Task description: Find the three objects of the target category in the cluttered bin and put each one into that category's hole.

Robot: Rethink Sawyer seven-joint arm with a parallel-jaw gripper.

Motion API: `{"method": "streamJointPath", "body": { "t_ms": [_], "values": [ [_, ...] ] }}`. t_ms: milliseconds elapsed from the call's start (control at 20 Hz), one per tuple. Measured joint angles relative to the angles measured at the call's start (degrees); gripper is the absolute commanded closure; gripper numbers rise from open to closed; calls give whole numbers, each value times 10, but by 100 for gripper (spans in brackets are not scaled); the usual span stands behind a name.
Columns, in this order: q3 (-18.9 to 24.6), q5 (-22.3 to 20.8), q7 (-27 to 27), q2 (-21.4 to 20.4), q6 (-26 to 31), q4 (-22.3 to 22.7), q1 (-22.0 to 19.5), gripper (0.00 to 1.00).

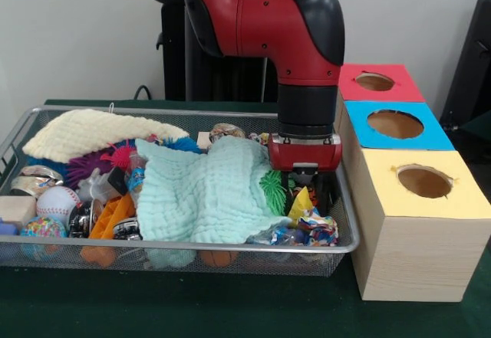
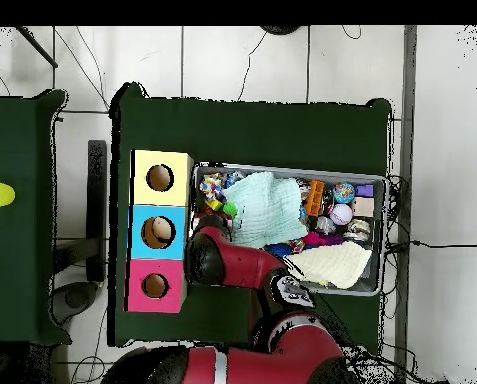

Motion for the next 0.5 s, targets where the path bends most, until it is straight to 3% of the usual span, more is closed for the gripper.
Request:
{"method": "streamJointPath", "body": {
  "t_ms": [250, 300, 500],
  "values": [
    [-2, 0, 0, 2, -5, 0, 0, 0],
    [-3, 0, 0, 2, -5, 0, -1, 100],
    [-6, 0, 0, 2, -5, 0, -1, 100]
  ]
}}
